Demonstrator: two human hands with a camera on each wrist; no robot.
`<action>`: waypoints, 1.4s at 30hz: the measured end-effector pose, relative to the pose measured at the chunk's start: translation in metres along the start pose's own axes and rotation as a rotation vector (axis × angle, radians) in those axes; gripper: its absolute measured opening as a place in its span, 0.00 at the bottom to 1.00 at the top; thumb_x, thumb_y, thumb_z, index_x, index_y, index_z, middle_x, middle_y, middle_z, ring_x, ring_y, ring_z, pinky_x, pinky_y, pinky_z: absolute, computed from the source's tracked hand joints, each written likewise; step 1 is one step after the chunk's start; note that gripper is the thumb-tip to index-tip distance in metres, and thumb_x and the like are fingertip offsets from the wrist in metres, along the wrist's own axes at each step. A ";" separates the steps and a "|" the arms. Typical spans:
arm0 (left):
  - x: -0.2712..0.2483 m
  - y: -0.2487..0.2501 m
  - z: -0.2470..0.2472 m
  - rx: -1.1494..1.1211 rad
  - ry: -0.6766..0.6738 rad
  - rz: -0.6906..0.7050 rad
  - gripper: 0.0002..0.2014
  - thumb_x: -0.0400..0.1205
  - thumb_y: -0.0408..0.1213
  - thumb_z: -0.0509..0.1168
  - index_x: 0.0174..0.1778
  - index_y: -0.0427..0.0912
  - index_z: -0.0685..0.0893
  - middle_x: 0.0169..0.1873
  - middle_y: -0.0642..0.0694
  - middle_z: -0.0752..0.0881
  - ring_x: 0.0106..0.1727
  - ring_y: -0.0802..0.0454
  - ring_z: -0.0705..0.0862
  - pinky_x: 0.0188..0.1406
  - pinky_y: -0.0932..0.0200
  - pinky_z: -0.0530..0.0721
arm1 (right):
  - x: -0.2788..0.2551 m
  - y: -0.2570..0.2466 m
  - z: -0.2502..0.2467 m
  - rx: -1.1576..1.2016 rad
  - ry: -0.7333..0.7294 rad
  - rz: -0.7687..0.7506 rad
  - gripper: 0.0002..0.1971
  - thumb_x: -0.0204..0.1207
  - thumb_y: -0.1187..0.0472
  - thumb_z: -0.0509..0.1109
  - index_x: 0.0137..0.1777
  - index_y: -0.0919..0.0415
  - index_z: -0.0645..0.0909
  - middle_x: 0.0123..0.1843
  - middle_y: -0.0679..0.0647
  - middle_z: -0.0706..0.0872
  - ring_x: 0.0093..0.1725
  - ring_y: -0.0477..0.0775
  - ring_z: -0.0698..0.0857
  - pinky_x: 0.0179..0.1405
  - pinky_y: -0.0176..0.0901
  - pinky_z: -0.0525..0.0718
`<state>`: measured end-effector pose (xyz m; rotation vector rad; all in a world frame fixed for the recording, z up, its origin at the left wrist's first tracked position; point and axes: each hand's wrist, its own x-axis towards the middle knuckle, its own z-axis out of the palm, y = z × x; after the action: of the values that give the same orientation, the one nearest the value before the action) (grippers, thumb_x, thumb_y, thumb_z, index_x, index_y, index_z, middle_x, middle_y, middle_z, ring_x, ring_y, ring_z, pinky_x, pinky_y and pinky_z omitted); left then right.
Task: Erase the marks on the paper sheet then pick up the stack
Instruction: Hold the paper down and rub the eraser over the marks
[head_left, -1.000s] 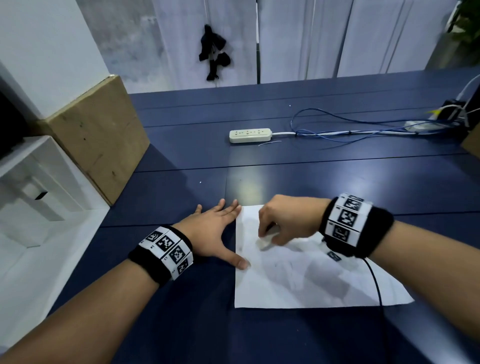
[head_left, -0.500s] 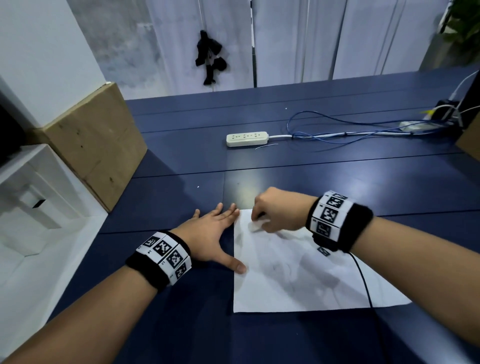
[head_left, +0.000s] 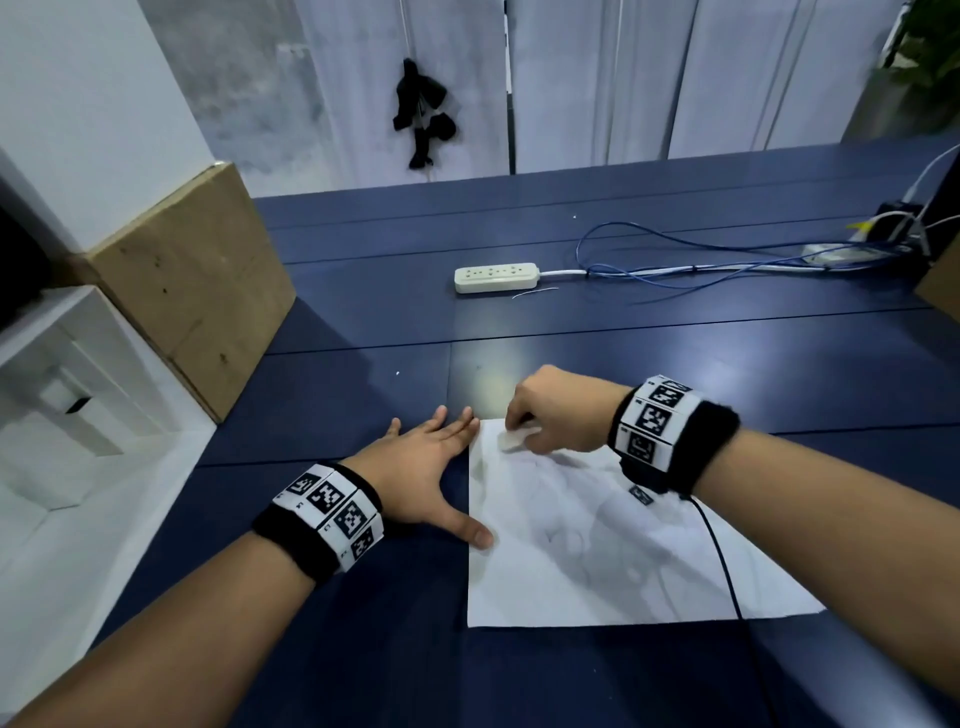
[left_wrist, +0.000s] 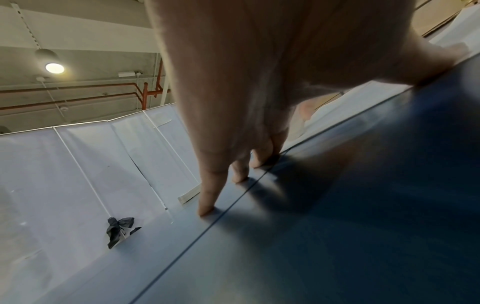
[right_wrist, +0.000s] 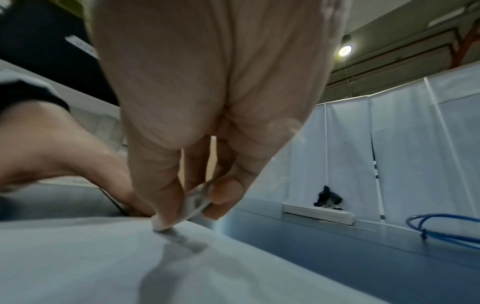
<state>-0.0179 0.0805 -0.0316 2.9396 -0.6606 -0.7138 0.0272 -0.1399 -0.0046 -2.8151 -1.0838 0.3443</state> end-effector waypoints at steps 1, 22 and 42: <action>0.000 0.000 0.000 -0.007 -0.003 -0.002 0.72 0.56 0.85 0.66 0.88 0.55 0.38 0.86 0.62 0.36 0.87 0.57 0.34 0.84 0.28 0.41 | 0.005 0.003 -0.002 0.009 0.017 0.031 0.16 0.71 0.61 0.72 0.59 0.59 0.89 0.53 0.58 0.91 0.54 0.63 0.86 0.52 0.49 0.84; 0.000 -0.001 0.000 -0.005 0.003 0.000 0.72 0.56 0.84 0.66 0.88 0.54 0.37 0.86 0.62 0.35 0.86 0.58 0.33 0.84 0.28 0.40 | -0.030 -0.004 0.006 0.081 -0.197 -0.113 0.16 0.68 0.57 0.75 0.57 0.52 0.90 0.50 0.50 0.91 0.48 0.52 0.86 0.51 0.45 0.85; -0.001 0.002 -0.002 0.002 -0.006 -0.004 0.72 0.56 0.85 0.66 0.89 0.54 0.39 0.86 0.62 0.35 0.86 0.58 0.33 0.84 0.28 0.40 | -0.001 0.006 -0.009 0.039 0.025 0.062 0.16 0.71 0.62 0.73 0.60 0.58 0.89 0.52 0.58 0.92 0.54 0.62 0.87 0.52 0.48 0.85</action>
<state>-0.0186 0.0794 -0.0287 2.9428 -0.6564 -0.7226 0.0323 -0.1456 0.0028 -2.8158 -0.9758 0.3310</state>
